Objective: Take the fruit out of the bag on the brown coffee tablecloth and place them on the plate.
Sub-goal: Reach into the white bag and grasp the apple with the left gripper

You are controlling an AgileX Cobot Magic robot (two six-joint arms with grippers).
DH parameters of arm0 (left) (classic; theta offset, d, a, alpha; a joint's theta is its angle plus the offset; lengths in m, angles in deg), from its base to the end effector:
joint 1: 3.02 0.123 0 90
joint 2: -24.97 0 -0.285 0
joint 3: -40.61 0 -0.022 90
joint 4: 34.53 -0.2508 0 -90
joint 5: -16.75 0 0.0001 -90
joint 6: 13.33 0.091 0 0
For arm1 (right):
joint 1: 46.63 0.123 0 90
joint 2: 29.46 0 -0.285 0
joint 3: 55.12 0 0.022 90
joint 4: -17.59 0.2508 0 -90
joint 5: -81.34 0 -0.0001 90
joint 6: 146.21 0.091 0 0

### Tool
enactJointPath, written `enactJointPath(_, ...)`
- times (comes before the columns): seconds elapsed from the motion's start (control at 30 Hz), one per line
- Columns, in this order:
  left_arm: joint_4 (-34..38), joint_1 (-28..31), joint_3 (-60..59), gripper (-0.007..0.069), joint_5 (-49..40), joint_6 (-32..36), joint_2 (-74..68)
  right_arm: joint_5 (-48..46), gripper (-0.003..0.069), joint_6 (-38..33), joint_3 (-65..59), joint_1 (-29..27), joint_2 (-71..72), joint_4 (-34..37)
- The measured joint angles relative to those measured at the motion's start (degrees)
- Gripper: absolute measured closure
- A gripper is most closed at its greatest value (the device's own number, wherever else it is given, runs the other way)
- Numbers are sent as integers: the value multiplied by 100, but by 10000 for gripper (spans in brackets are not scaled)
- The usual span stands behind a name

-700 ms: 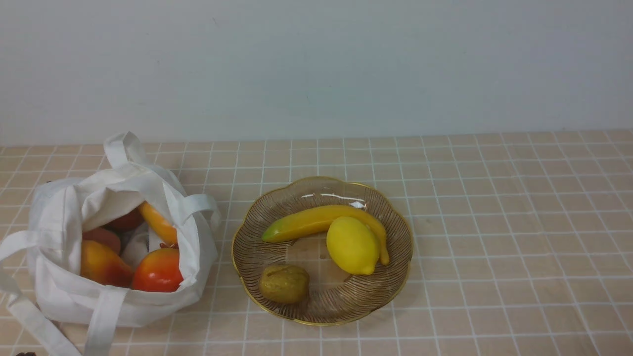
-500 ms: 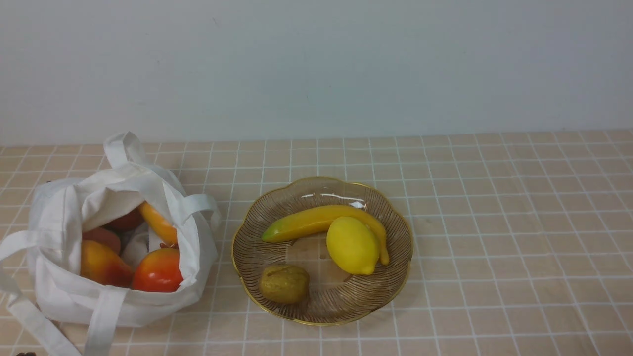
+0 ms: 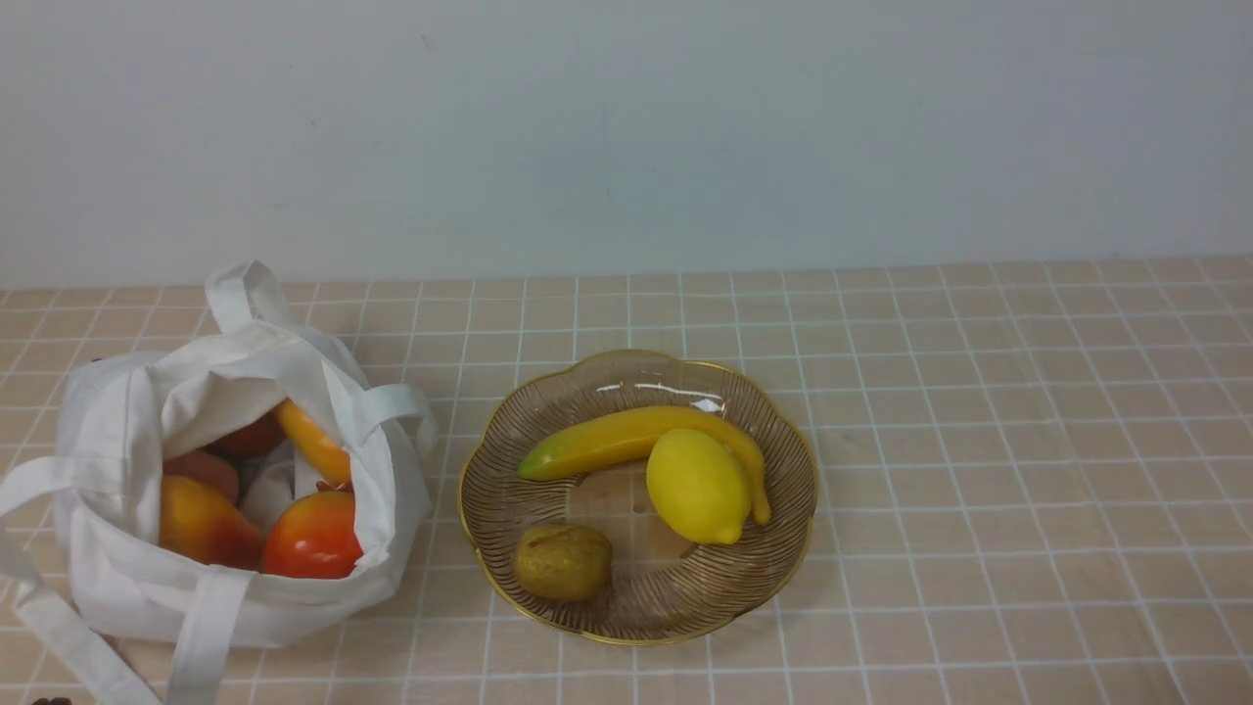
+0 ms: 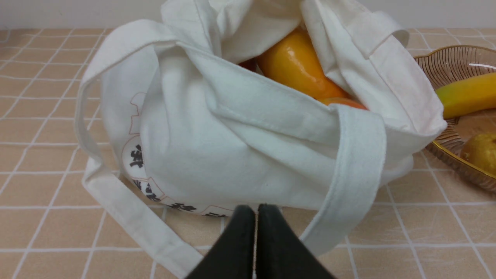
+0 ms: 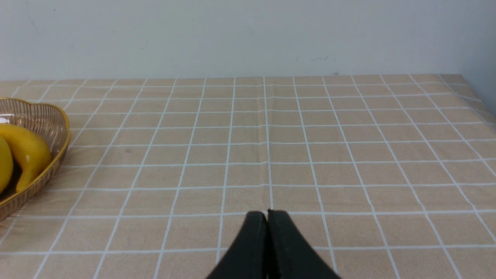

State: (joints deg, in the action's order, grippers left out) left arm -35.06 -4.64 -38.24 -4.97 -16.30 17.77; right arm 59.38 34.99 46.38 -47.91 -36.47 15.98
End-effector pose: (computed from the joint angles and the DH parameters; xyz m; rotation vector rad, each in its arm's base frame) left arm 0.0526 -0.0012 0.1701 -0.0164 1.8811 -0.0459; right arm 0.0522 -0.0021 0.1719 0.0234 1.8755 -0.0287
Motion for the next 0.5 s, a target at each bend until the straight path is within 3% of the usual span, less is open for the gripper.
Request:
enactJointPath(0.4,282,0,5,632,-11,-179,0,0,676,0,0,0,0,0)
enactJointPath(0.5,1341,0,5,632,-11,-807,0,0,676,0,0,0,0,0)
